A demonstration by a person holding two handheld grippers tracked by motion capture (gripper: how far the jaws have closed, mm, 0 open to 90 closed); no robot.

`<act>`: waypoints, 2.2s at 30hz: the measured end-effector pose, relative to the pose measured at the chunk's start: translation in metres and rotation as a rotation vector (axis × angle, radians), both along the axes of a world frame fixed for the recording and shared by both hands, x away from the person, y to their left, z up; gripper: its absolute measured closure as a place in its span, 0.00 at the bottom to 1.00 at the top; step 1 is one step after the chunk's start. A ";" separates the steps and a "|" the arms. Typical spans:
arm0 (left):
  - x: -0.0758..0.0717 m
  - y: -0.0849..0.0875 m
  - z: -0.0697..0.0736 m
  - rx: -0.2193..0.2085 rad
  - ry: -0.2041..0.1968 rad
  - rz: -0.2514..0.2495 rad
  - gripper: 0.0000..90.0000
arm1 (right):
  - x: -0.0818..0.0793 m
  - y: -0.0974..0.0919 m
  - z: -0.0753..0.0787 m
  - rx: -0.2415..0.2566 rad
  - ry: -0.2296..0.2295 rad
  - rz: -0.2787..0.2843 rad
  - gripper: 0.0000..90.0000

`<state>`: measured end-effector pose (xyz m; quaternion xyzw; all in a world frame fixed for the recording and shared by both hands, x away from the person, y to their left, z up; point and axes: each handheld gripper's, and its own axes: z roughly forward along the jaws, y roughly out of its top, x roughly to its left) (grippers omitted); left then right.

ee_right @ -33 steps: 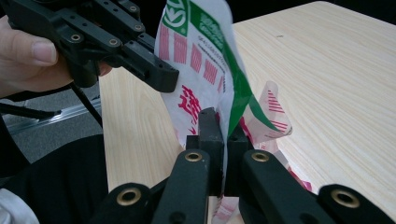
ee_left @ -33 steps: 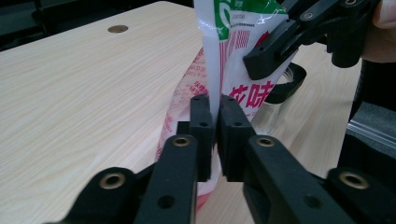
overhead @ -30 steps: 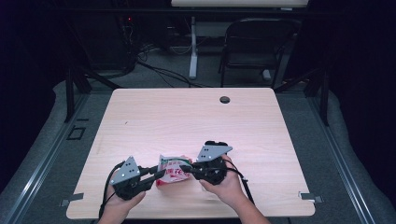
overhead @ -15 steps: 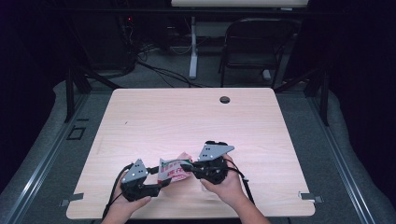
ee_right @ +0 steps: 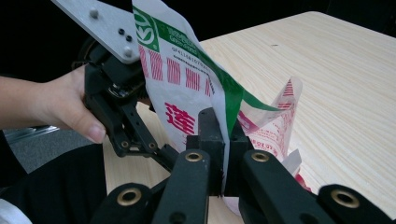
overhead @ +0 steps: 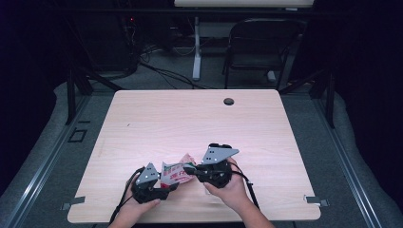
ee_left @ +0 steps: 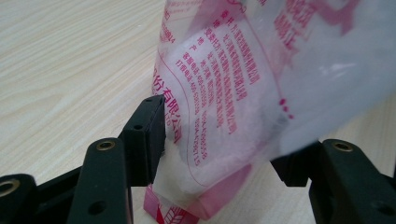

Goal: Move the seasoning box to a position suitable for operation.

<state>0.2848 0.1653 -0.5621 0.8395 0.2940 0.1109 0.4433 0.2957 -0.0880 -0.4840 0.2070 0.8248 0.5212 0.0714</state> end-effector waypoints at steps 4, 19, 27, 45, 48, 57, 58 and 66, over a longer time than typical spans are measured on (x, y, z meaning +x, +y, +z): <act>0.003 0.000 -0.004 -0.011 0.019 0.009 0.47 | 0.000 0.000 0.000 0.011 0.003 -0.004 1.00; 0.011 -0.008 -0.019 0.054 0.060 0.033 0.41 | 0.000 0.000 0.000 0.022 0.005 -0.007 1.00; 0.014 -0.010 -0.023 0.046 0.075 0.043 0.41 | 0.000 0.000 0.000 0.026 0.007 -0.007 1.00; 0.016 -0.013 -0.026 0.075 0.076 0.045 0.47 | -0.001 0.000 -0.001 0.026 0.004 -0.008 1.00; 0.015 -0.014 -0.026 0.086 0.061 0.049 0.52 | -0.001 0.000 -0.001 0.023 0.003 -0.008 1.00; 0.013 -0.014 -0.025 0.095 0.030 0.046 0.62 | -0.002 0.000 0.000 0.020 0.003 -0.005 1.00; 0.013 -0.014 -0.025 0.096 0.029 0.046 0.62 | -0.003 0.000 0.000 0.019 0.002 -0.004 1.00; 0.011 -0.014 -0.023 0.113 0.015 0.037 0.67 | -0.003 -0.002 -0.001 0.033 0.007 0.005 1.00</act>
